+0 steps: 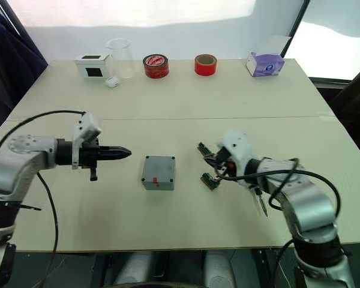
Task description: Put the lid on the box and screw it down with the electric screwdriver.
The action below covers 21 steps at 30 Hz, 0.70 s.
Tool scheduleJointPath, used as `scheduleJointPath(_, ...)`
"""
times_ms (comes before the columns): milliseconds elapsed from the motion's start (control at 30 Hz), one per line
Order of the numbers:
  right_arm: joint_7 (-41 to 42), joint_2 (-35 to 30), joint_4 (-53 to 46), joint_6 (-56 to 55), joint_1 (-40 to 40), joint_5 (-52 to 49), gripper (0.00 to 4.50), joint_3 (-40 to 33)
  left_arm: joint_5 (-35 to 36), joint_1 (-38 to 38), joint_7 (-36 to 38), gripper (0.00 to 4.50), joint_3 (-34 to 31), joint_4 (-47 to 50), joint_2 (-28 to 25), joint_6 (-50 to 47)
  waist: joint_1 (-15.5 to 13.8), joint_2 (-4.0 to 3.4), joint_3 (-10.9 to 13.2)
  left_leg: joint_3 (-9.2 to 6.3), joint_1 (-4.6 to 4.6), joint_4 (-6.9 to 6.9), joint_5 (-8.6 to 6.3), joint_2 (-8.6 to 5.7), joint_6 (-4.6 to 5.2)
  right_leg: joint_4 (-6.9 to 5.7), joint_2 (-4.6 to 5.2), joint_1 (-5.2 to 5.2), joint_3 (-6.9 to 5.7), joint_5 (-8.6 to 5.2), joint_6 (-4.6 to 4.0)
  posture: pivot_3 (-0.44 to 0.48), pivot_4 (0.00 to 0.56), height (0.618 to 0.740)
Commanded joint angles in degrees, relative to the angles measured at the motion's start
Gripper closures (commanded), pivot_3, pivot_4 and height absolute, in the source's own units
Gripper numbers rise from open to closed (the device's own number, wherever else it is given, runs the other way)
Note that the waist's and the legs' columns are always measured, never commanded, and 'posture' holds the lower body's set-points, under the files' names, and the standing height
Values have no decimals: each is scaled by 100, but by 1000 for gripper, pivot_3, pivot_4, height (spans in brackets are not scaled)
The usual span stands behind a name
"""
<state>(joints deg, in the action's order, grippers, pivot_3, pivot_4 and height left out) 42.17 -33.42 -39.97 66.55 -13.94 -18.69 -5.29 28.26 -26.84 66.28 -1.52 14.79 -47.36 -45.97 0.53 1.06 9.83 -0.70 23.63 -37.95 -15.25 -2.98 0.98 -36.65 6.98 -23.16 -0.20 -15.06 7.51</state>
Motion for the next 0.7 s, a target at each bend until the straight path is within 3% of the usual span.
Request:
scheduleJointPath(33, -168, -130, -268, -20, 231, -156, 4401, -189, 188, 14, 97, 4500, 65, 405, -156, -3, 2, 0, 0, 0, 0, 0, 0, 0, 0, 0, 0, -1, 0, 0, 0, 0, 150, 740)
scheduleJointPath(67, -266, -94, -257, -8, 311, -165, 4401, -204, 201, 16, 119, 4500, 140, 492, -168, 12, 4, 0, 0, 0, 0, 0, 0, 0, 0, 1, 0, 0, 0, 0, 0, 0, 150, 740)
scheduleJointPath(100, -328, -66, -246, -39, 391, -182, 3910, -165, 191, -6, 109, 4500, 226, 543, -150, 30, 7, 0, 0, 0, 0, 1, 0, 0, 0, 1, 1, -1, 0, 0, 0, 0, 150, 740)
scheduleJointPath(200, -526, 15, -240, -93, 529, -231, 3021, -17, 21, -34, 94, 4500, 486, 576, -180, 200, 4, -2, -1, 0, 0, 5, 0, 0, 0, 5, 1, -1, 0, 0, -1, 0, 150, 740)
scheduleJointPath(233, -579, 30, -255, -83, 553, -264, 2428, -18, 33, -22, 85, 4500, 501, 593, -192, 200, 4, -2, -1, 0, 0, 5, 0, 0, 0, 6, 0, -1, 0, 0, -1, 0, 150, 740)
scheduleJointPath(267, -613, 29, -280, -86, 589, -297, 2221, -14, 57, -9, 83, 4500, 506, 618, -208, 187, 4, -1, 0, 0, 0, 5, 0, 0, 0, 7, 1, -1, 0, 0, -1, 0, 150, 740)
scheduleJointPath(400, -745, -15, -298, -94, 709, -383, 646, 25, 117, 3, 57, 4500, 505, 693, -244, 140, 0, -2, 0, 0, 0, 6, 0, 1, 1, 12, 0, 1, 0, 0, -1, 0, 150, 740)
scheduleJointPath(567, -845, -51, -241, -227, 816, -414, 646, 131, 168, 16, -16, 4500, 507, 763, -240, 84, -5, -2, 0, 0, 0, 6, -1, 1, 2, 20, 1, 5, -1, 0, -1, 0, 150, 740)
scheduleJointPath(700, -838, -227, -169, -547, 943, -331, 1556, 297, 182, 48, -85, 4500, 525, 802, -230, 56, -3, -2, 0, 0, 0, 6, -2, 1, 4, 23, 1, 7, -3, 0, -1, 0, 150, 740)
